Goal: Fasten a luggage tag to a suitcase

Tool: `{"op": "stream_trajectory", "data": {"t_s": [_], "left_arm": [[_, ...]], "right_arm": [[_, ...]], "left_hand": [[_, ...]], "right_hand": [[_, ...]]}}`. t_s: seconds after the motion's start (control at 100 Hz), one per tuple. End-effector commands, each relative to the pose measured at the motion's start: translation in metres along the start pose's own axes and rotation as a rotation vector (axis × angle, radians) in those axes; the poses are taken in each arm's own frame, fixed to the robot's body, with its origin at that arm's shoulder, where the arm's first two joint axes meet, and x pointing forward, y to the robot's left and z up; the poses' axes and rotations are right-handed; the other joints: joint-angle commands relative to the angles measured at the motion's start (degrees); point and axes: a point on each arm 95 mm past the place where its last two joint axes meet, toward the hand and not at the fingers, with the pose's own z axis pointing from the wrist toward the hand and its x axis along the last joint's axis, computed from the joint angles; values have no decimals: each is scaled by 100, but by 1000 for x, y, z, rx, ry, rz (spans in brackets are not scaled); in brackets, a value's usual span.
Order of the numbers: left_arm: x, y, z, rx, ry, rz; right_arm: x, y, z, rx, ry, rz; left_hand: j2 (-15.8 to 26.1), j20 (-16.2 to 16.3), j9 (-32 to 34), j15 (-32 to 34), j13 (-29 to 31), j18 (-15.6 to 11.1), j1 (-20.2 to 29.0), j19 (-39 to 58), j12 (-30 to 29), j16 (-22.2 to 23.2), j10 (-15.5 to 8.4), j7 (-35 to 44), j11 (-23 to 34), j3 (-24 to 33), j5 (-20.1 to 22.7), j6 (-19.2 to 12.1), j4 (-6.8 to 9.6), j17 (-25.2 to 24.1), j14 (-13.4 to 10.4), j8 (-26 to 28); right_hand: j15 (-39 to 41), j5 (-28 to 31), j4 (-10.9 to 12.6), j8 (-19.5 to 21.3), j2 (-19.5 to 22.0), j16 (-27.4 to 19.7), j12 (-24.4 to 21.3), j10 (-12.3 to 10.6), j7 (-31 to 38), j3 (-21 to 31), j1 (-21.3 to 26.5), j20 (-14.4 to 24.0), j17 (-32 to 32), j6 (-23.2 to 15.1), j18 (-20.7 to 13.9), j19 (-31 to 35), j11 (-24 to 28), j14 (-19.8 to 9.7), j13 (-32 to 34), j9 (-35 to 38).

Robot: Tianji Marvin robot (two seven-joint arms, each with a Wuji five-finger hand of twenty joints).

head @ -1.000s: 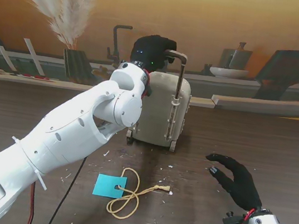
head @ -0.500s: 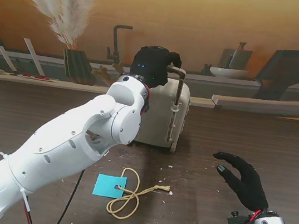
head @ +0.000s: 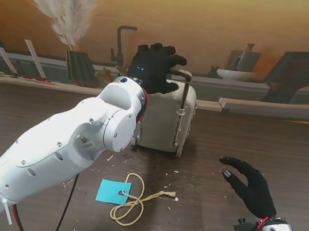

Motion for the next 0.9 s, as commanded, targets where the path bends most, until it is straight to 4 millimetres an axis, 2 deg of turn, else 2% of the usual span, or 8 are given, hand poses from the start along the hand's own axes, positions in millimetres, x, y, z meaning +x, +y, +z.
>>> {"op": "stream_trajectory", "data": {"t_s": [0.0, 0.08, 0.13, 0.27, 0.57, 0.72, 0.89], "left_arm": [[2, -13, -3, -7, 11, 14], [2, -17, -5, -45, 15, 39], [2, -20, -6, -72, 22, 49], [2, -24, -8, -97, 29, 56], [1, -44, -22, -67, 41, 69], [-1, -55, -42, -20, 39, 48], [-2, -64, -85, 5, 59, 46]], "right_arm": [[4, -1, -1, 9, -1, 5], [5, -1, -1, 5, -3, 10], [6, -1, -2, 3, -3, 11], [7, 0, -3, -3, -4, 15], [10, -1, -4, -3, -11, 21], [11, -2, -4, -2, -13, 20], [13, -4, -5, 11, -17, 11]], "left_hand": [[-271, -217, -354, -478, -308, 270, -185, -849, -304, -384, 9, -297, -317, -30, -309, 380, -142, -149, -61, -218], [-423, -353, -660, -952, -576, 321, -202, -1758, -514, -701, 3, -536, -568, 107, -473, 436, -260, -244, -112, -336], [-475, -344, -781, -1108, -696, 305, -194, -1990, -597, -819, -9, -628, -671, 165, -539, 468, -294, -324, -137, -376], [-497, -311, -940, -1234, -742, 257, -199, -2207, -677, -1047, -8, -779, -772, 229, -637, 514, -364, -446, -179, -435], [-345, -428, -970, -1255, -741, 235, -327, -2377, -722, -1199, 19, -860, -828, 78, -696, 574, -460, -413, -223, -457], [-288, -440, -881, -1216, -734, 208, -290, -2381, -713, -1187, 34, -846, -792, -51, -622, 580, -479, -385, -219, -443], [-227, -365, -741, -1158, -702, 204, -237, -2304, -704, -1120, 73, -767, -752, -60, -485, 555, -411, -363, -214, -392]], "right_hand": [[25, 86, -64, -100, 32, -28, -5, 25, 65, 86, 188, -63, -3, 43, -285, 49, 34, -6, 77, 68], [29, 86, -84, -100, 30, -29, -4, 29, 72, 111, 237, -72, -1, 48, -293, 53, 45, -7, 85, 78], [30, 85, -98, -100, 37, -31, -4, 40, 75, 125, 265, -75, 12, 56, -299, 63, 52, -4, 87, 81], [39, 85, -130, -102, 25, -33, -4, 44, 84, 156, 316, -88, 36, 74, -307, 96, 68, -3, 107, 94], [52, 108, -148, -113, -16, -41, -9, 75, 92, 205, 321, -130, 21, 120, -313, 154, 91, 9, 129, 126], [55, 126, -150, -119, -18, -47, -15, 83, 94, 217, 326, -159, 8, 126, -324, 185, 94, 18, 132, 137], [56, 132, -154, -125, -7, -53, -21, 101, 90, 208, 328, -193, -11, 132, -336, 221, 92, 35, 124, 139]]}}
